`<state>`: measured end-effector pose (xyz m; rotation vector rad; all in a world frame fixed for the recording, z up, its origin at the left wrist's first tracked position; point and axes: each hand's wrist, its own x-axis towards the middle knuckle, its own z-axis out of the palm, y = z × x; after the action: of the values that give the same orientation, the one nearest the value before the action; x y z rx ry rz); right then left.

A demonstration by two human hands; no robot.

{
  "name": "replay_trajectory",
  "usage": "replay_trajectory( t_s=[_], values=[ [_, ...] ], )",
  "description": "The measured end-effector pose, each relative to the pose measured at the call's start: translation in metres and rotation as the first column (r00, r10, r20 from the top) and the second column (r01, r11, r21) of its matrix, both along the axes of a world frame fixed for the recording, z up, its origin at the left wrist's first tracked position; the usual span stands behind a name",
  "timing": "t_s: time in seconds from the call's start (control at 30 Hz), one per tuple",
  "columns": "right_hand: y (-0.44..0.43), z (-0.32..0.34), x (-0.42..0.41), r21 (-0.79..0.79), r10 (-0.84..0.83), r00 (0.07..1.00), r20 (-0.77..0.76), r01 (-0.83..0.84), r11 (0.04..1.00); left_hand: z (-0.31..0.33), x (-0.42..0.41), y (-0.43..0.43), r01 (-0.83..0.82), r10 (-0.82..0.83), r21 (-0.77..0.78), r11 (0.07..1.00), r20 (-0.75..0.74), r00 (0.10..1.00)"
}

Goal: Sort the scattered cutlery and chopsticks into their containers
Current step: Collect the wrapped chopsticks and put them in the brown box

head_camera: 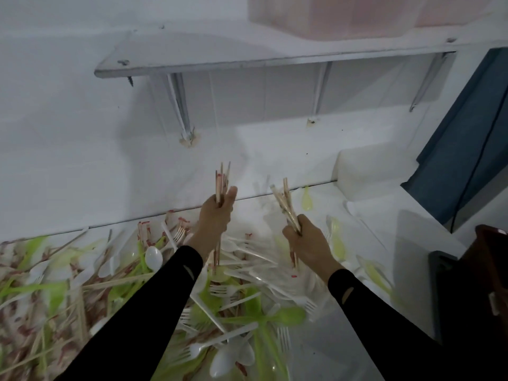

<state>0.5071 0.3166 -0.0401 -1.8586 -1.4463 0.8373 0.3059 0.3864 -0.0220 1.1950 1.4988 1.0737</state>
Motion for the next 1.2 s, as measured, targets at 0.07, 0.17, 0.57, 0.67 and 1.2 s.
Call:
replay_trajectory(
  t_s=[0.07, 0.17, 0.57, 0.67, 1.2],
  values=[
    [-0.008, 0.008, 0.008, 0.081, -0.050, 0.990, -0.131, 0.061, 0.995, -0.017, 0.013, -0.001, 0.094, -0.101, -0.043, 0.995, -0.233, 0.967],
    [-0.018, 0.018, 0.017, 0.164, -0.087, 0.945, -0.316, 0.145, 0.976, -0.037, 0.028, -0.006, 0.243, -0.288, -0.155, 0.958, -0.557, 0.779],
    [-0.033, 0.033, 0.030, 0.121, -0.025, 0.918, -0.397, 0.080, 0.989, -0.024, 0.034, -0.015, 0.234, -0.392, -0.321, 0.918, -0.637, 0.664],
    [-0.038, 0.036, 0.028, 0.110, -0.023, 0.925, -0.379, 0.069, 0.992, -0.007, 0.031, -0.026, 0.318, -0.394, -0.233, 0.919, -0.486, 0.780],
    [-0.111, 0.100, 0.053, 0.113, 0.026, 0.687, -0.726, 0.083, 0.990, 0.091, 0.076, -0.112, 0.317, -0.305, 0.102, 0.943, 0.643, 0.702]
  ],
)
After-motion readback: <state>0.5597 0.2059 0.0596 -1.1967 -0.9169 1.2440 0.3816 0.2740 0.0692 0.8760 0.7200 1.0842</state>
